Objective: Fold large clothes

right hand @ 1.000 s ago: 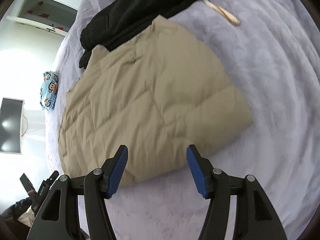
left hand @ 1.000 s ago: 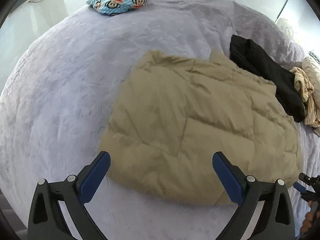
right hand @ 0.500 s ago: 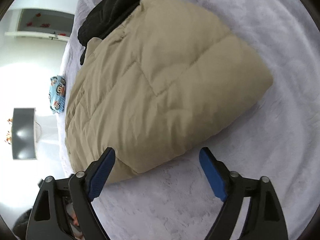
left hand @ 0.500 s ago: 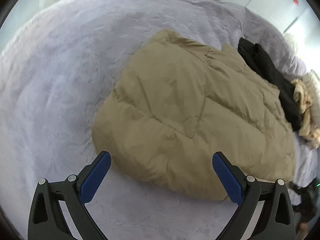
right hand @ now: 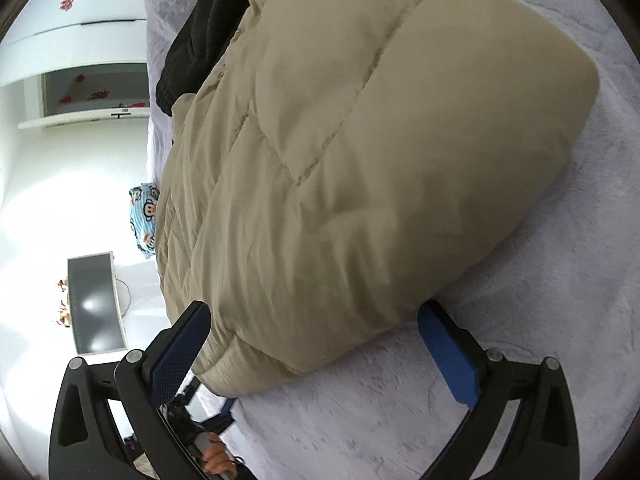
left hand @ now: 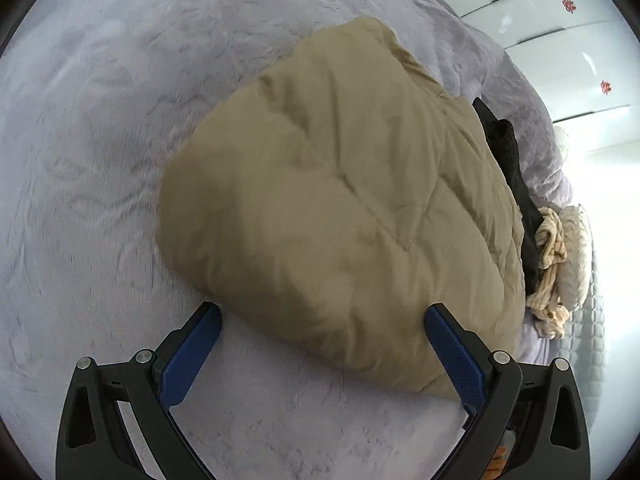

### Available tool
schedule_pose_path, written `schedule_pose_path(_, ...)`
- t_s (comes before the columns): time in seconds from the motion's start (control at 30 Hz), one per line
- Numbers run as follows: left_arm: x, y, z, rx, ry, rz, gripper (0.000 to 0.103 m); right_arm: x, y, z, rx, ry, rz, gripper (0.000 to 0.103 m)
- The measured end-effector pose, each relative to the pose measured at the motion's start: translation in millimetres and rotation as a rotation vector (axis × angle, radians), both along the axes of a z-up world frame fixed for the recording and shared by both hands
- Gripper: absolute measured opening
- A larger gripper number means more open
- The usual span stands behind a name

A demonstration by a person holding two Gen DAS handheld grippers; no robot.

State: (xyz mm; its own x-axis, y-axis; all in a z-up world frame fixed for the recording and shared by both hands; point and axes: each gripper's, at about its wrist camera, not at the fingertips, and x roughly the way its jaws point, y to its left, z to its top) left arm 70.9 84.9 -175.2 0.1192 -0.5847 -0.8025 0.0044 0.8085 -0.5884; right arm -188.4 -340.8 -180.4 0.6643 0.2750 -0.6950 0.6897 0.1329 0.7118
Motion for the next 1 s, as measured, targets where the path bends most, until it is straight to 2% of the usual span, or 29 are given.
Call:
schedule_pose_path(0.1, -5, -1, -3, -0.030, 0.007, 0.017, 0.102, 0, 0, -4, 0.017, -0.008, 0.000, 0.103)
schedule_pose_path(0.33, 32, -34, -6, -0.095, -0.038, 0.054, 0.102, 9, -7, -18, 0.065, -0.059, -0.021, 0.103)
schedule_pose_path(0.47, 46, -51, -16, -0.077, -0.033, 0.099, 0.102, 21, -18, -24, 0.086, -0.124, -0.057, 0.103)
schedule_pose_path(0.5, 47, -54, -17, -0.057, -0.036, 0.096, 0.095, 25, -21, -26, 0.096, -0.136, -0.068, 0.103)
schedule_pose_path(0.53, 48, -58, -15, -0.029, -0.049, 0.084, 0.068, 28, -25, -28, 0.107, -0.145, -0.078, 0.103)
schedule_pose_path(0.63, 47, -65, -4, -0.033, -0.088, 0.055, 0.029, 29, -30, -34, 0.152, -0.146, -0.103, 0.102)
schedule_pose_path(0.7, 42, -70, 12, -0.004, -0.147, 0.030, 0.023, 26, -31, -35, 0.176, -0.140, -0.126, 0.081)
schedule_pose_path(0.73, 40, -72, 18, 0.007, -0.168, 0.022, 0.021, 23, -32, -36, 0.181, -0.119, -0.132, 0.056)
schedule_pose_path(0.77, 36, -74, 26, 0.021, -0.194, 0.014, 0.021, 22, -32, -38, 0.198, -0.113, -0.133, 0.045)
schedule_pose_path(0.87, 25, -74, 46, 0.056, -0.254, 0.005, 0.019, 15, -33, -35, 0.208, -0.150, -0.133, 0.029)
schedule_pose_path(1.0, 6, -73, 69, 0.060, -0.311, -0.015, 0.019, 9, -33, -17, 0.162, -0.173, -0.081, 0.024)
